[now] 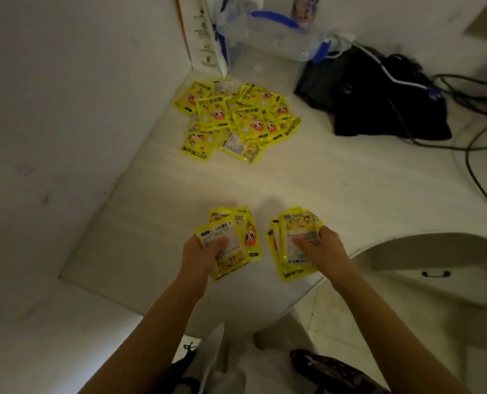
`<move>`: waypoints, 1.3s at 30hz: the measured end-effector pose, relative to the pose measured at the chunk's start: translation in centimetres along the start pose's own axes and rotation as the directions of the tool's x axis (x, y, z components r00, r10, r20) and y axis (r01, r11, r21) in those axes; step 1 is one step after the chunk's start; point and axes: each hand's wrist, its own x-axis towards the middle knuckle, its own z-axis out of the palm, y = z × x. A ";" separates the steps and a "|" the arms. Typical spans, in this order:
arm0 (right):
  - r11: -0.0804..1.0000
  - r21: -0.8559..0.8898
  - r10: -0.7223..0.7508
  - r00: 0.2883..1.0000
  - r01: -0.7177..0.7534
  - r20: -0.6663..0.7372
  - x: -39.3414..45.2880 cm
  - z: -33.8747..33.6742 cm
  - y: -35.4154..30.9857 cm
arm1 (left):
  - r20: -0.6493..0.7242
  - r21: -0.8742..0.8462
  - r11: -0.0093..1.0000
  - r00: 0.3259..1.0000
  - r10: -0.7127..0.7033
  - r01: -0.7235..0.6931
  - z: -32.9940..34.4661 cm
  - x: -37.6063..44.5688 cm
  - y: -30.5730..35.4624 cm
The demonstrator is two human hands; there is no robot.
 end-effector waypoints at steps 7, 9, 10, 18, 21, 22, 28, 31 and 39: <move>0.982 0.176 0.090 0.989 -0.069 -0.116 -7.5 -0.1 5.1 | 0.116 0.120 0.992 0.992 -0.051 0.037 1.5 -3.1 -2.4; 0.974 0.206 0.132 0.979 -0.098 -0.158 -9.3 -0.6 6.6 | 0.171 0.158 0.987 0.984 -0.043 0.016 2.3 -3.9 -2.7; 0.968 0.225 0.151 0.973 -0.110 -0.173 -10.1 -0.9 7.3 | 0.199 0.176 0.984 0.979 -0.041 0.005 2.7 -4.3 -2.8; 0.889 0.424 0.305 0.916 -0.175 -0.260 -17.3 -3.0 13.1 | 0.363 0.283 0.959 0.928 -0.082 -0.026 7.5 -8.6 -4.8; 0.842 0.499 0.377 0.884 -0.204 -0.275 -20.4 -3.6 16.0 | 0.406 0.319 0.947 0.908 -0.100 -0.038 9.5 -11.3 -6.5; 0.824 0.528 0.396 0.875 -0.205 -0.278 -21.6 -3.8 17.1 | 0.422 0.332 0.942 0.900 -0.107 -0.044 10.2 -12.3 -7.2; 0.751 0.622 0.502 0.803 -0.221 -0.321 -28.7 -5.2 24.3 | 0.490 0.396 0.916 0.859 -0.147 -0.069 13.7 -19.3 -12.1; 0.708 0.670 0.548 0.773 -0.225 -0.319 -32.5 -5.9 28.1 | 0.503 0.420 0.905 0.847 -0.172 -0.066 15.1 -23.2 -15.1; 0.597 0.767 0.678 0.660 -0.236 -0.325 -40.7 -7.9 37.0 | 0.573 0.505 0.859 0.778 -0.256 -0.089 19.6 -32.2 -22.4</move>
